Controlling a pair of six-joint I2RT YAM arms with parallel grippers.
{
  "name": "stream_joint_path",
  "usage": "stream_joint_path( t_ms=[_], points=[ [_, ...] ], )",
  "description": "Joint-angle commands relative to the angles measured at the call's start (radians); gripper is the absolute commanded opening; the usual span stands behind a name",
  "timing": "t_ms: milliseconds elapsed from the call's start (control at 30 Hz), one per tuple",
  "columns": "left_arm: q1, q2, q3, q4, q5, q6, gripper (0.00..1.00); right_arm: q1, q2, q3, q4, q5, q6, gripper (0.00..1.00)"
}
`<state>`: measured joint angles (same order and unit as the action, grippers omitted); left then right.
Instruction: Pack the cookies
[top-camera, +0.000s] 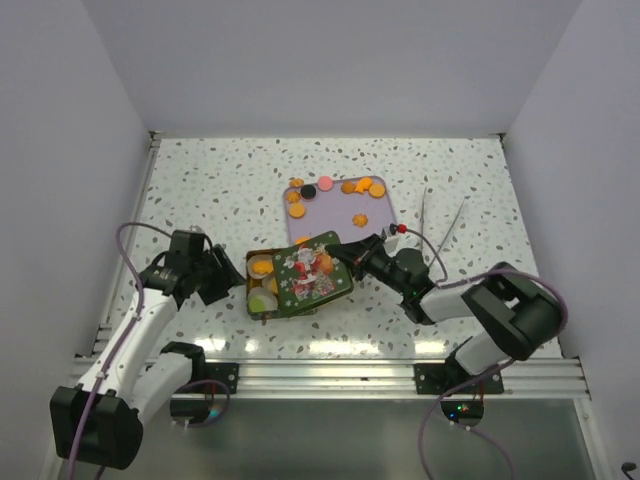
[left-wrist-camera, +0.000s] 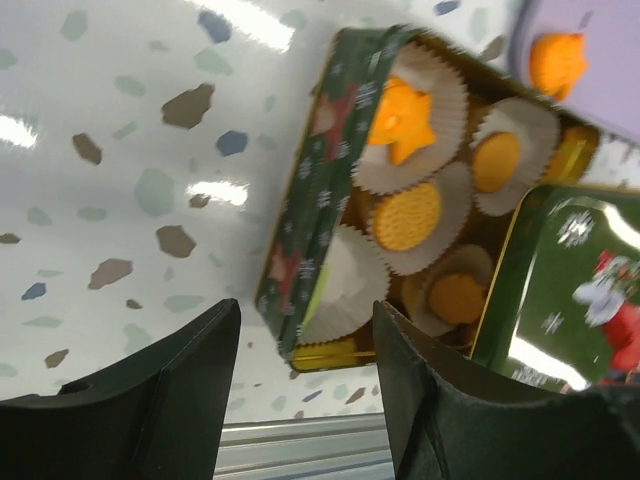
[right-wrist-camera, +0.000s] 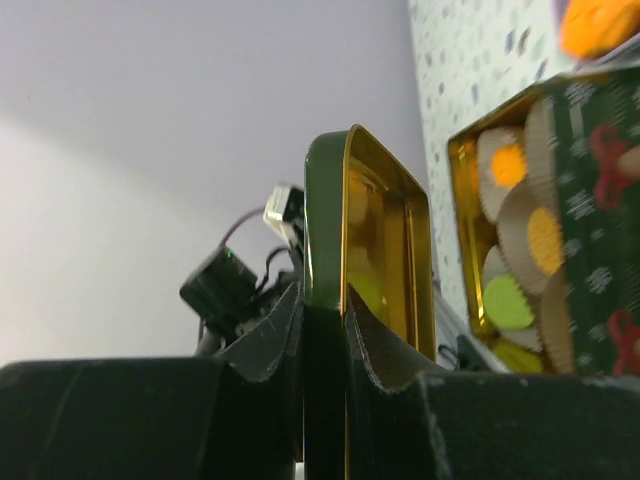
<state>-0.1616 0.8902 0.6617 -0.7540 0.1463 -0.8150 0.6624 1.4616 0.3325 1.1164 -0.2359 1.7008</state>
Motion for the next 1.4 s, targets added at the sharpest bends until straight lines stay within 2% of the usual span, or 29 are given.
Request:
stream_joint_path(
  t_ms=[0,100,267,500,600,633,767,867,1033,1367],
  points=[
    [0.013,0.003,-0.054,-0.005,-0.036,0.040,0.60,0.006,0.151,0.010,0.319,0.156,-0.015,0.00],
    [0.014,0.044,-0.074,0.021,-0.042,0.060,0.60,0.006,0.270,0.026,0.500,0.197,0.005,0.00],
    [0.016,0.101,-0.091,0.067,-0.039,0.065,0.59,0.032,0.380,0.091,0.503,0.176,-0.035,0.00],
    [0.016,0.145,-0.117,0.126,-0.010,0.053,0.53,0.065,0.410,0.083,0.503,0.195,-0.087,0.01],
    [0.016,0.151,-0.137,0.156,0.024,0.036,0.52,0.071,0.443,0.085,0.503,0.176,-0.086,0.18],
    [0.016,0.156,-0.143,0.162,0.042,0.025,0.51,0.074,0.448,0.082,0.505,0.167,-0.086,0.28],
    [0.016,0.153,-0.162,0.179,0.052,0.020,0.49,0.077,0.451,0.028,0.503,0.165,-0.090,0.41],
    [0.016,0.156,-0.166,0.189,0.058,0.017,0.49,0.077,0.454,-0.003,0.502,0.158,-0.093,0.46],
    [0.016,0.162,-0.174,0.209,0.078,0.002,0.48,0.075,0.456,-0.010,0.502,0.153,-0.093,0.47],
    [0.016,0.153,-0.188,0.225,0.091,-0.006,0.47,0.080,0.467,0.089,0.398,0.168,-0.096,0.49]
  ],
)
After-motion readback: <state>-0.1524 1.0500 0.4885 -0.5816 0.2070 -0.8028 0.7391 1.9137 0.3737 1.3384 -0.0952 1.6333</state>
